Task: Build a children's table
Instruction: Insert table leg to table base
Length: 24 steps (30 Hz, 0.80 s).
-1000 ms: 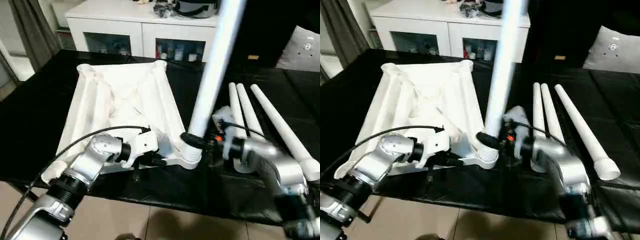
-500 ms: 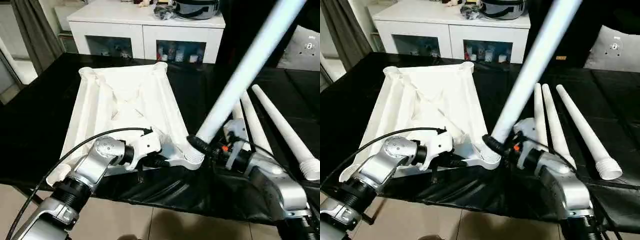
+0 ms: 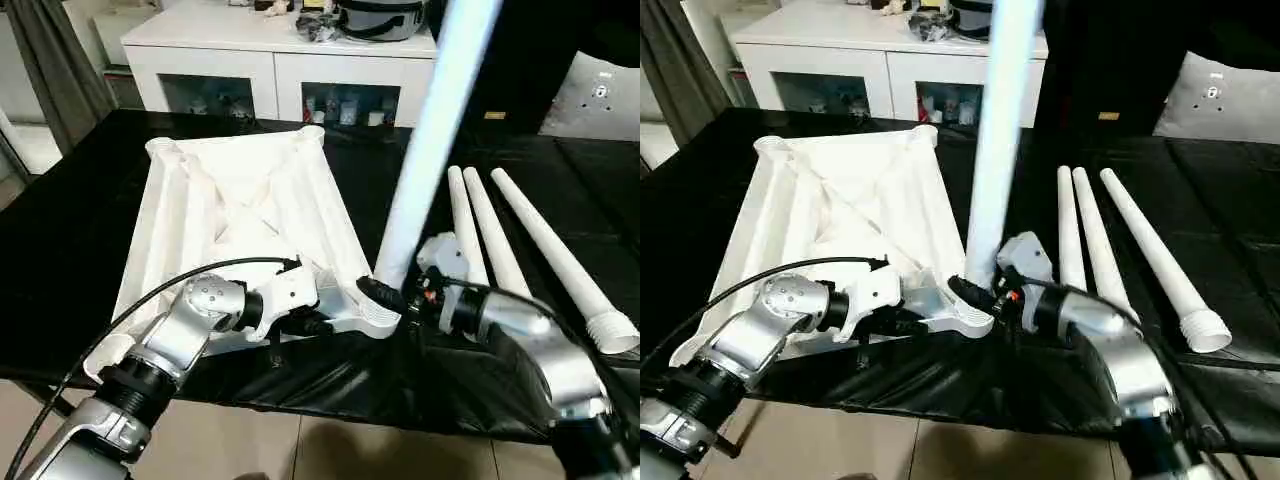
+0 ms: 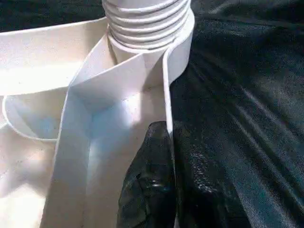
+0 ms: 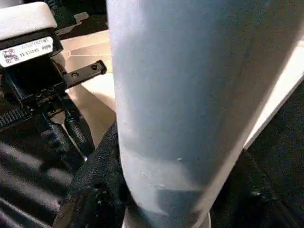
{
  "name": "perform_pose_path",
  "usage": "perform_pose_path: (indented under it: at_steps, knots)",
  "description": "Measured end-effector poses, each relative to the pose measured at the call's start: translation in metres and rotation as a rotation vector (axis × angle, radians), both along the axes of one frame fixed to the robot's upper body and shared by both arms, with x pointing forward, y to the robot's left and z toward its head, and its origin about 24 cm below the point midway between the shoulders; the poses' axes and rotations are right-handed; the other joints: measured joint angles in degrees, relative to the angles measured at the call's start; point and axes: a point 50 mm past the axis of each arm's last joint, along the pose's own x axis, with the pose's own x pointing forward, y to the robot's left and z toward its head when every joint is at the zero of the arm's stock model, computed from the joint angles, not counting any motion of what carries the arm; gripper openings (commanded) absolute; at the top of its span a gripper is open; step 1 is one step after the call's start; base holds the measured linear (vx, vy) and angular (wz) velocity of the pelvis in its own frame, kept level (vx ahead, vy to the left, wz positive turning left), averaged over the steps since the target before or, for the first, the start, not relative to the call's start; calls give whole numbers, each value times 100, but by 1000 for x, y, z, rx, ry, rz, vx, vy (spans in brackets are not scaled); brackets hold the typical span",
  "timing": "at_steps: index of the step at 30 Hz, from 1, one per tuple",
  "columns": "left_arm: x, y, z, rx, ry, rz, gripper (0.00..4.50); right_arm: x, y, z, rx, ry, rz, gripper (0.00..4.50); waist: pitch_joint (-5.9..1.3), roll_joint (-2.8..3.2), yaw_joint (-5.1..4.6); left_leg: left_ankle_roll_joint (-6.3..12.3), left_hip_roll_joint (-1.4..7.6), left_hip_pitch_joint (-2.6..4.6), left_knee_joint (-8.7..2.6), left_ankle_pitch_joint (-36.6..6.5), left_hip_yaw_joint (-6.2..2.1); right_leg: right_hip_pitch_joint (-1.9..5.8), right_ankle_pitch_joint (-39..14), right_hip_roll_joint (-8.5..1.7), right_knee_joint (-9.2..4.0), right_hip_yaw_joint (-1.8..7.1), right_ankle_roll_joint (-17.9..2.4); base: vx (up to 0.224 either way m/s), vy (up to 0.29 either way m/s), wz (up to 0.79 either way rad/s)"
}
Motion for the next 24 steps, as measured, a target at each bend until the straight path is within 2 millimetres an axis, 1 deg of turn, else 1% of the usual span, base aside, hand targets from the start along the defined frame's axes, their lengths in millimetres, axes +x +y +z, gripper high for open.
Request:
perform_pose_path:
  at_steps: [4,8,13,16,18,19,22,23,24]
  knots:
    - [6,1,3,25,-7,-19,0,2,0,1,-1,6,4,188,8,-10,6,0,0,-2,-2,0,0,-12,0,0,-1,0,0,0,0,0]
    - [10,4,5,44,-10,-27,0,3,3,1,2,6,14,188,8,-11,-9,0,0,-5,-3,0,0,-13,0,0,-2,0,0,0,0,0]
    - [9,6,5,41,2,-18,0,0,5,0,10,12,6,188,6,-12,-11,0,0,0,-18,0,1,-13,0,0,-1,1,-1,0,0,0]
    - [3,9,4,14,28,37,0,-2,10,-1,25,14,-26,188,5,-10,-13,-1,0,10,-33,0,2,-13,0,2,0,1,-1,0,0,0]
    - [-1,12,4,10,36,85,0,-2,16,-1,48,15,-78,188,3,-12,-71,-2,0,19,-44,0,5,-13,0,2,0,2,0,0,0,0]
    - [-2,12,4,10,37,108,0,0,18,0,49,13,-102,188,3,-12,-117,-2,0,19,-45,0,6,-15,0,2,-1,1,0,0,0,0]
    - [-10,2,3,-25,47,265,0,6,26,0,54,11,-234,188,5,-15,-274,-6,0,16,-44,-2,9,-22,-1,2,-5,3,0,0,0,0]
    - [-13,-6,3,-37,49,329,0,11,28,1,50,10,-299,188,8,-20,-334,-6,0,13,-44,-2,11,-28,-2,2,-9,5,0,0,0,0]
    - [-14,-12,4,-42,46,365,0,15,30,1,47,12,-343,188,10,-23,-348,-6,0,9,-43,-2,12,-33,-2,2,-10,4,1,0,0,0]
